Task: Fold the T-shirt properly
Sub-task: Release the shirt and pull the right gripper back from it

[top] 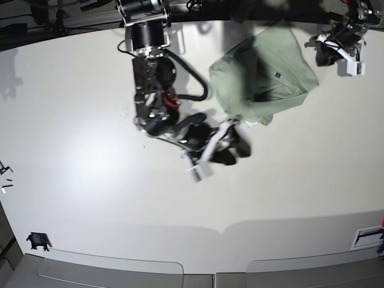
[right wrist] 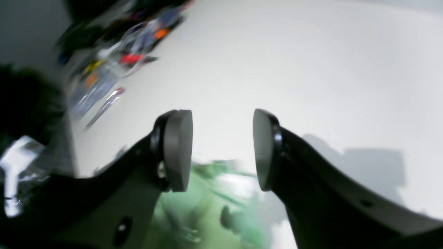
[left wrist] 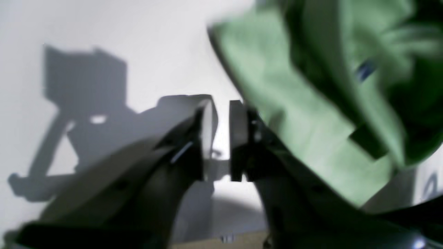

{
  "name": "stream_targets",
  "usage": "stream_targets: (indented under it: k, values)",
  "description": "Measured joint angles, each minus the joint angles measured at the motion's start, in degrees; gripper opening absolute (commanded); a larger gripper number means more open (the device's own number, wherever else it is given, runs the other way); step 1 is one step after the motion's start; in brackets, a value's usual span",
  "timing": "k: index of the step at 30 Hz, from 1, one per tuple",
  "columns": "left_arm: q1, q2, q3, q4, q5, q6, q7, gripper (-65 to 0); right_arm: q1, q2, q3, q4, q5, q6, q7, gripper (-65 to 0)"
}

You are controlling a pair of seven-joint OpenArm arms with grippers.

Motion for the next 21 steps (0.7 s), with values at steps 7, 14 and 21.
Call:
stream_targets:
  k: [7, 14, 21]
  values:
    - [1.46, 0.07, -0.24, 5.79, -11.19, -4.39, 4.31, -45.8, -0.17, 4.07, 13.90, 0.07, 15.65, -0.11, -11.72, -38.5]
    - [1.75, 6.08, 0.70, 6.36, -15.23, -5.35, 8.52, -45.8, -0.33, 7.76, 17.75, 0.07, 22.36, 0.15, -16.33, -38.5]
    - [1.66, 7.45, 9.68, 6.36, -11.54, -5.49, 10.38, -45.3, -0.33, 7.34, 14.01, 0.07, 22.38, 0.42, -16.74, -38.5]
